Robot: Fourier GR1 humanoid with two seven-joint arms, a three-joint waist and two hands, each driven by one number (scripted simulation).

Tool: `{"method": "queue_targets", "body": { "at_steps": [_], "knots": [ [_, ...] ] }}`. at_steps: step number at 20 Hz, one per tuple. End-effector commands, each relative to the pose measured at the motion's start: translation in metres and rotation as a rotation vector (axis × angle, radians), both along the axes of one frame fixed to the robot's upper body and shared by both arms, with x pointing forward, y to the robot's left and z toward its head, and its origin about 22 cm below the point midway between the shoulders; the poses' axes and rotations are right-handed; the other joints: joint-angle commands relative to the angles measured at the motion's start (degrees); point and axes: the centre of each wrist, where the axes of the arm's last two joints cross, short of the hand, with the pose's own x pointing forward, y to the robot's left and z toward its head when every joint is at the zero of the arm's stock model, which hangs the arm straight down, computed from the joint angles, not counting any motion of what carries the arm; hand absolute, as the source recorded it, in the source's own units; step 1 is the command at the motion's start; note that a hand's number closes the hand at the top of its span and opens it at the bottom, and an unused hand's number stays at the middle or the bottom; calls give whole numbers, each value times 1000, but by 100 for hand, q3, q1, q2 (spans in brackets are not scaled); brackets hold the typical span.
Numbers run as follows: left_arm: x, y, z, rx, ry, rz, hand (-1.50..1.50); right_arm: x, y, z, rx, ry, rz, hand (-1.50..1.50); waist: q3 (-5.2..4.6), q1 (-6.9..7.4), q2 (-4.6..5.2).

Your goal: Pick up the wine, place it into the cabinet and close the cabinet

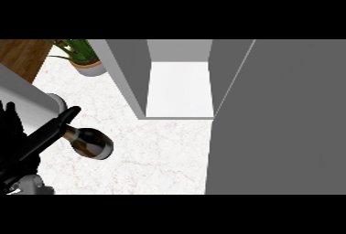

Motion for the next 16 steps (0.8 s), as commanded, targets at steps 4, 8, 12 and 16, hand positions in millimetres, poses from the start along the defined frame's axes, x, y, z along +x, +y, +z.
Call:
{"method": "queue_targets", "body": {
  "at_steps": [4, 8, 12, 16],
  "knots": [
    [-21, 16, -24, -27, 40, 10, -150, 20, 3, 3, 5, 8, -8, -150, -1, 22, 4],
    [-23, 33, -48, -23, 56, 29, -150, 4, 4, 9, 10, 7, 5, -150, -1, 9, 2],
    [-41, 33, -64, -58, 61, 30, -150, 3, -7, 5, 6, 12, -3, -150, -1, 11, -1],
    [-32, 19, -98, -40, 100, 31, -150, 5, -4, -4, -13, -2, 34, -150, -1, 0, 3]
  ]
}}
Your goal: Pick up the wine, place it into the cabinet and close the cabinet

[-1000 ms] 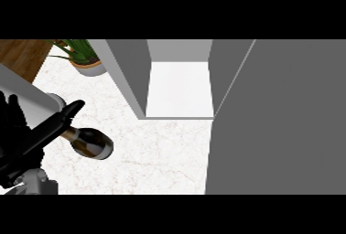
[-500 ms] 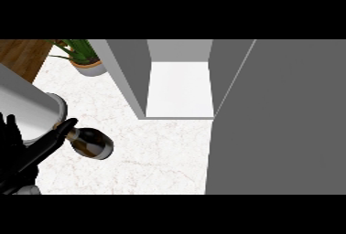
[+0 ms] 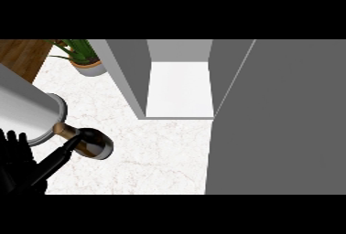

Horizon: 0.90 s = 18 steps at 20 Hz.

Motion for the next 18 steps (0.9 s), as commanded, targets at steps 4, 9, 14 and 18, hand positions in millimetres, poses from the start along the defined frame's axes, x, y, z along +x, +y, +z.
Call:
{"method": "queue_targets", "body": {
  "at_steps": [4, 9, 14, 18],
  "knots": [
    [-4, 1, -36, -14, 47, -13, -150, 3, -13, -13, 18, -15, 4, -150, 3, -9, 4],
    [-10, -13, -43, -33, 45, -7, -150, -11, 6, 10, 1, -18, 16, -150, 1, -1, 1],
    [-13, 11, -66, -22, 48, -30, -150, -9, 11, 16, 5, -12, 19, -150, 1, 1, 2],
    [9, 8, -81, -80, 59, -32, -150, 6, 12, 2, -3, 3, 12, -150, 1, -7, 6]
  ]
}}
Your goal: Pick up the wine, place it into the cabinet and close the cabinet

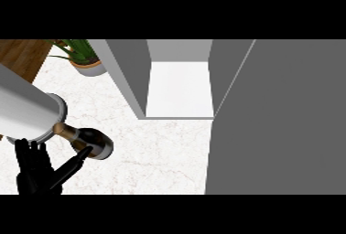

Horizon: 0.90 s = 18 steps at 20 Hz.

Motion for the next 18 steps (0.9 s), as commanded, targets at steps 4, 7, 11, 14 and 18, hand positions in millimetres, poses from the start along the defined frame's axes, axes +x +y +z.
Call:
{"method": "queue_targets", "body": {
  "at_steps": [4, 7, 11, 14, 18],
  "knots": [
    [-5, 5, -15, -38, 15, -27, -150, -14, -2, 3, 10, 8, -6, -150, 2, -3, -3],
    [17, 3, -28, -39, 15, -27, -150, -18, -1, 7, 1, -18, -3, -150, 1, -16, -1],
    [11, -6, -50, -49, 24, -43, -150, -11, 5, 2, 6, -13, 0, -150, 0, -8, 0],
    [11, -2, -68, -65, 15, -28, -150, -4, 1, 10, 8, -22, 2, -150, -1, -8, 2],
    [22, -1, -88, -62, 18, -7, -150, -3, -17, -2, -1, -27, -26, -150, -1, -37, 10]
  ]
}}
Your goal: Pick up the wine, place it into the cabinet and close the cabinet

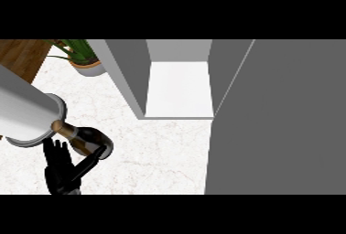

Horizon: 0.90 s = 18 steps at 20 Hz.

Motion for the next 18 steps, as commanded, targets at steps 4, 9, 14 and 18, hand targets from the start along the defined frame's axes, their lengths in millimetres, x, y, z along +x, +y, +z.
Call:
{"method": "queue_targets", "body": {
  "at_steps": [4, 9, 14, 18],
  "knots": [
    [0, -6, -27, -36, -32, 10, -150, -9, -7, 0, -9, -18, 13, -150, 1, -1, -2],
    [11, -16, -31, -106, -93, 8, -150, 14, 9, -8, -22, -23, 14, -150, -1, 8, 4],
    [5, -1, -44, -96, -135, 23, -150, -7, -8, -23, -3, -5, -1, -150, 1, -23, 2],
    [7, -8, -56, -119, -132, 1, -150, -12, -18, -7, 6, -8, 3, -150, -1, -41, 7]
  ]
}}
